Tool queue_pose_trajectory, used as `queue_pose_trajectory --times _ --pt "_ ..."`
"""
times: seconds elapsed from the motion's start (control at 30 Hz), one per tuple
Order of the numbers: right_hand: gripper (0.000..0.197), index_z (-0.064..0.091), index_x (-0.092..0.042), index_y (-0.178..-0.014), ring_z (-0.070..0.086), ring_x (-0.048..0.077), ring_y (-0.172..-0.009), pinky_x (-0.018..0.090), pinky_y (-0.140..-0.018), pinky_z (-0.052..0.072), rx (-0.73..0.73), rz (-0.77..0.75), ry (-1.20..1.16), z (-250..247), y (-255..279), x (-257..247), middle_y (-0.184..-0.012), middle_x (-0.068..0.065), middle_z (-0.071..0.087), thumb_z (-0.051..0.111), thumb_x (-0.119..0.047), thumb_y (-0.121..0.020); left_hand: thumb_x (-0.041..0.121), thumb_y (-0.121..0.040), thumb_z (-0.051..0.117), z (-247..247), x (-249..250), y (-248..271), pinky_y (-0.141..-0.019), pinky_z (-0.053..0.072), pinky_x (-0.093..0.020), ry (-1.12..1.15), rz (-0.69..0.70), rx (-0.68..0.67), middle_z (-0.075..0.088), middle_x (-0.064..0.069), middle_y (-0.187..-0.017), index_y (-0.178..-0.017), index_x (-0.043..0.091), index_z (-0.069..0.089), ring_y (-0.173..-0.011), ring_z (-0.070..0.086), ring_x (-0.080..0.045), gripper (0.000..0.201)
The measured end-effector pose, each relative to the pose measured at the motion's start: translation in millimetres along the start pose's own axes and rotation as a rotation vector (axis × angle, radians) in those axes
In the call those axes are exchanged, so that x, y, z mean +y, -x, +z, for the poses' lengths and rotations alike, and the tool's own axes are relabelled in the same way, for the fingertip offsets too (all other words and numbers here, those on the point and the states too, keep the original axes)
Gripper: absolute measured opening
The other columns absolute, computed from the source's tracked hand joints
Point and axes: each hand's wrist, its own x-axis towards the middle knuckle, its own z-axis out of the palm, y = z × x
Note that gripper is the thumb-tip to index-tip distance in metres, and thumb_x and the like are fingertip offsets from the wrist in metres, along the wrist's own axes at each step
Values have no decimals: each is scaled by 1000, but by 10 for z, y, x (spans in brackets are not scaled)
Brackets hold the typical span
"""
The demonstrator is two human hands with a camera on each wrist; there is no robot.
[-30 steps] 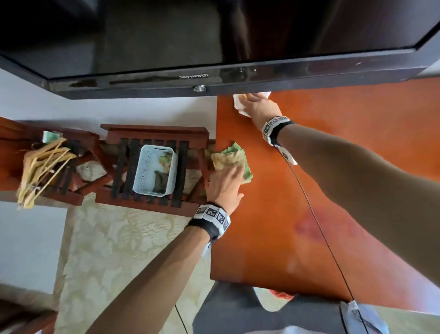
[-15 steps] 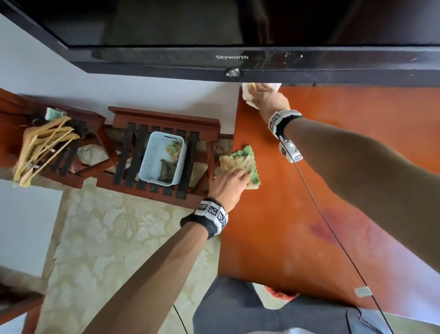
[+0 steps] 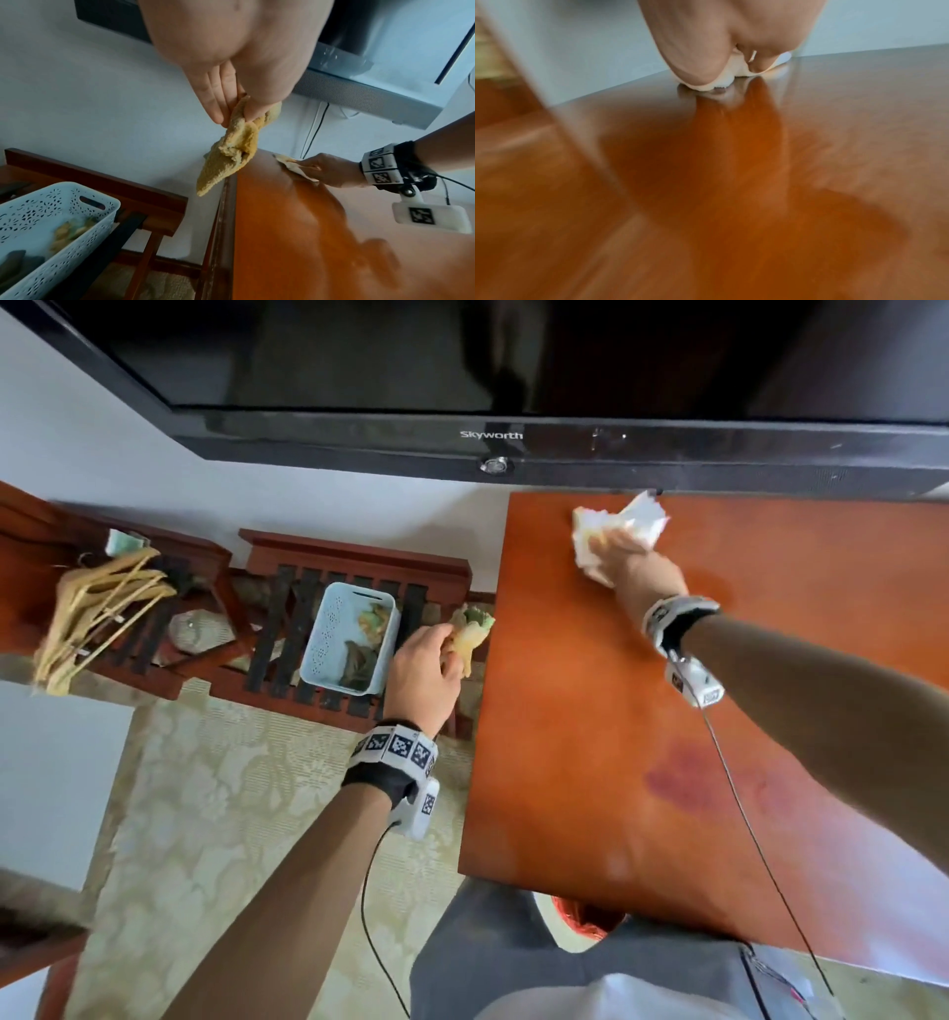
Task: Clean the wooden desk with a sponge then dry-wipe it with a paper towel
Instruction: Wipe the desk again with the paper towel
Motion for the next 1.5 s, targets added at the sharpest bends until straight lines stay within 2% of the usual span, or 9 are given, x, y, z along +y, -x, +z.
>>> queue_pose_trajectory --times 0.2,0.3,0.4,0.5,0.67,1.17,1.3,1.37,1.5 --pt "55 38 -24 -150 13 27 -151 43 -123 14 53 202 -157 43 285 -171 -163 2 18 45 -15 -97 14 -92 65 -84 48 -16 -87 48 -22 27 -4 84 70 -3 -115 -123 11 67 -100 66 -18 31" --pt "75 39 -14 -149 26 29 -147 47 -117 31 133 -75 -335 194 777 -1102 -156 4 36 71 -1 -82 12 -92 65 -67 96 -38 -86 51 -26 55 6 83 71 -5 -114 -121 10 68 -100 66 -21 30" --pt "80 26 -21 -155 8 26 -152 48 -119 27 19 -296 -452 219 1195 -1689 -164 0 15 64 -3 -87 11 -91 65 -47 153 -64 -91 51 -31 42 29 69 70 -7 -115 -121 8 68 -104 66 -24 30" --pt "62 26 -28 -156 11 19 -151 46 -118 29 -16 -330 -597 61 1232 -1668 -164 -5 15 52 -37 -101 10 -91 66 -64 173 -82 -92 49 -29 28 42 68 70 -7 -116 -121 8 68 -105 65 -23 30" --pt "109 -12 -35 -156 8 14 -151 38 -106 40 -116 -114 -620 -261 954 -1205 -165 -8 4 44 -84 -76 11 -92 64 -137 152 -68 -82 50 -29 14 34 62 69 -5 -107 -117 9 67 -97 64 -22 25" --pt "90 -3 -16 -158 -7 15 -152 39 -124 3 -57 90 -556 -160 640 -1269 -166 0 -7 36 -66 -94 7 -92 61 -256 332 -60 -75 55 -38 -48 156 40 68 -8 -108 -112 8 66 -94 64 -26 21" --pt "64 30 -13 -153 29 20 -146 36 -116 31 32 380 -990 -350 637 -1060 -159 5 30 38 -50 -101 6 -91 65 -210 516 -260 -78 55 -40 -175 356 53 70 -8 -104 -108 6 68 -94 63 -27 18" --pt "45 59 -11 -125 62 29 -111 35 -91 50 83 539 -1232 -335 701 -914 -122 12 67 42 -45 -102 4 -85 69 -83 575 -371 -81 56 -41 -252 470 23 70 -9 -105 -108 6 68 -96 63 -28 23" --pt "40 65 -18 -111 71 16 -97 46 -89 57 58 645 -1750 -216 839 -820 -103 3 74 44 -49 -100 -2 -73 76 332 574 -320 -81 54 -35 -388 594 -158 68 -4 -103 -107 10 68 -93 61 -24 37"
